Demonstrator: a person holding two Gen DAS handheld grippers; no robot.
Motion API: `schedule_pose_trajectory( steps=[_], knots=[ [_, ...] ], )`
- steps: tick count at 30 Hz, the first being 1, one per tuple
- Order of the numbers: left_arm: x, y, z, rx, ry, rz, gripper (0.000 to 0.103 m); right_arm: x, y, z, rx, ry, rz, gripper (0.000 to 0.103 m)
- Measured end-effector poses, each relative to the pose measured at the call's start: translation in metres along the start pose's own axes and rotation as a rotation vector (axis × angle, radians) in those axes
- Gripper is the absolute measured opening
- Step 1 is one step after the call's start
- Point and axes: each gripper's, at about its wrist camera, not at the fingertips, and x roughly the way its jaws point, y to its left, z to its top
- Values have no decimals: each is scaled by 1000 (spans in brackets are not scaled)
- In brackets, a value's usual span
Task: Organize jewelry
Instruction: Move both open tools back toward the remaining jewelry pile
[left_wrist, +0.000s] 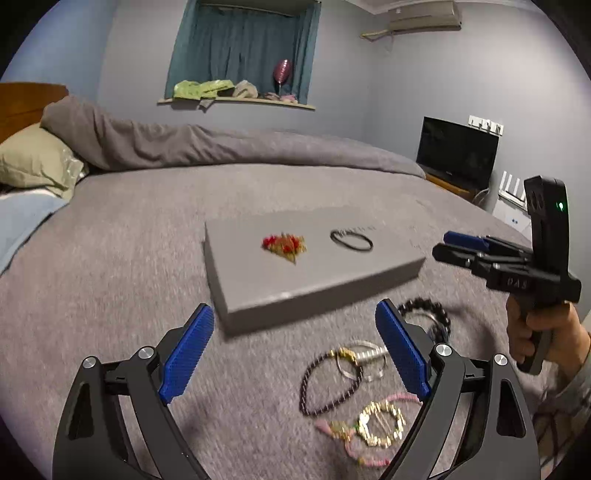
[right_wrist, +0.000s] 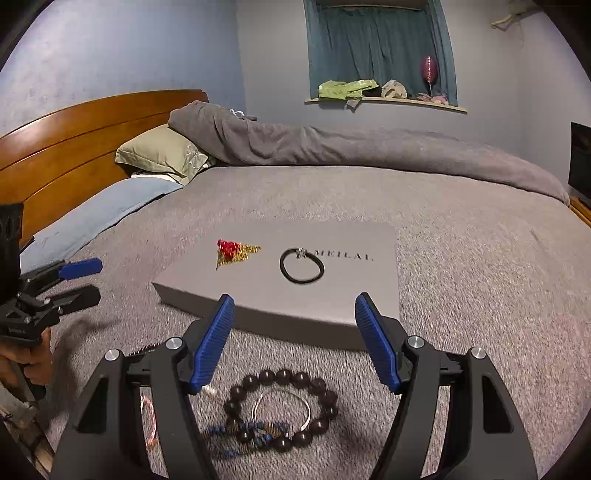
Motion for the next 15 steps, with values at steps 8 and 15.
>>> schedule_pose_trajectory(
  steps=[8, 15],
  knots=[
    [8, -23, -22, 104, 50, -29, 88, -19, -4, -27, 13, 31, 11, 67],
    [17, -45, -27, 172, 52, -78, 84, -17, -7, -50, -4, 86, 1, 67]
  ],
)
